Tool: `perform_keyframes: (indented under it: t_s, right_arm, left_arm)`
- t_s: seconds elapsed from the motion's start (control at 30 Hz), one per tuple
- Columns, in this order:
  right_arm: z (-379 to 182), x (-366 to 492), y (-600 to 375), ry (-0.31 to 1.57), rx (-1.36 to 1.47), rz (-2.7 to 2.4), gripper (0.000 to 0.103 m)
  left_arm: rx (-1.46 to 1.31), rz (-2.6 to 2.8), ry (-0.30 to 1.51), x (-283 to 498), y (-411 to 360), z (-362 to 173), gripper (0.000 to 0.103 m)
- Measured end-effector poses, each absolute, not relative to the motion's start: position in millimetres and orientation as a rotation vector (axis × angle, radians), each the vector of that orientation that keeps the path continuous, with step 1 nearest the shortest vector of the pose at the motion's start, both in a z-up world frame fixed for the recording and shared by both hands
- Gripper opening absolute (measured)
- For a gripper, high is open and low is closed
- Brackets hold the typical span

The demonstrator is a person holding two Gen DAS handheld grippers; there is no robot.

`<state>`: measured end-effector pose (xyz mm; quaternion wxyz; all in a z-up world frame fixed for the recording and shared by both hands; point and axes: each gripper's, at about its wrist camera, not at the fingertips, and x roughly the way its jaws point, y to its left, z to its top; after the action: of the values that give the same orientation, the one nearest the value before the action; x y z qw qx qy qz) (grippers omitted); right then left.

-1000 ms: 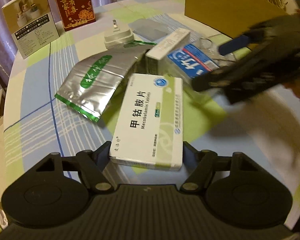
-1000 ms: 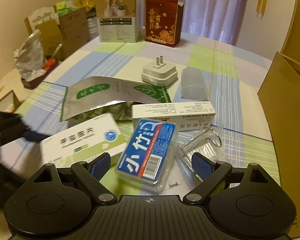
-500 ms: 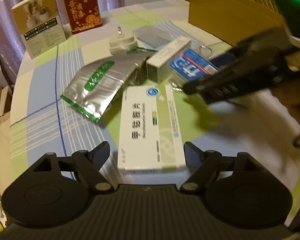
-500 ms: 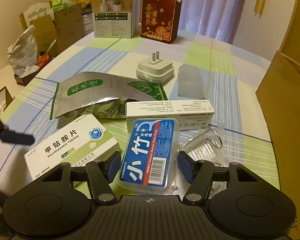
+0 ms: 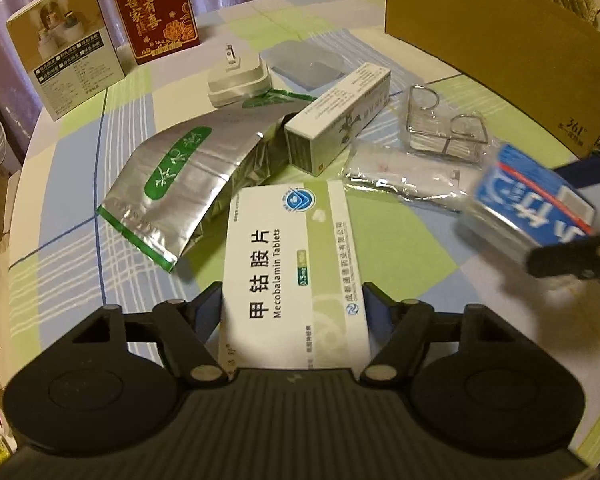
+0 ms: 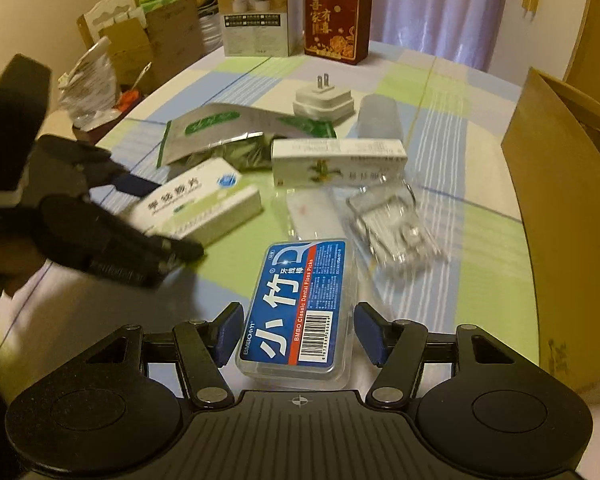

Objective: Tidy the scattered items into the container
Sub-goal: 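Grasp the blue floss box with the right tool while the left tool grasps the white Mecobalamin box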

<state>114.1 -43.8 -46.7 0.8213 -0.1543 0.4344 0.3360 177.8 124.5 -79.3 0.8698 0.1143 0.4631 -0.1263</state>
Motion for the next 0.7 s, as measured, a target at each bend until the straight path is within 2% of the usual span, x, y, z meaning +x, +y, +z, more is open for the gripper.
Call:
perform_keyframes:
  t_s: [0.7]
  right_arm:
    - [-74, 87, -41, 1.028, -0.397, 0.800, 0.064]
  left_arm:
    - [0.244, -0.254, 0.973, 156, 114, -77, 0.071]
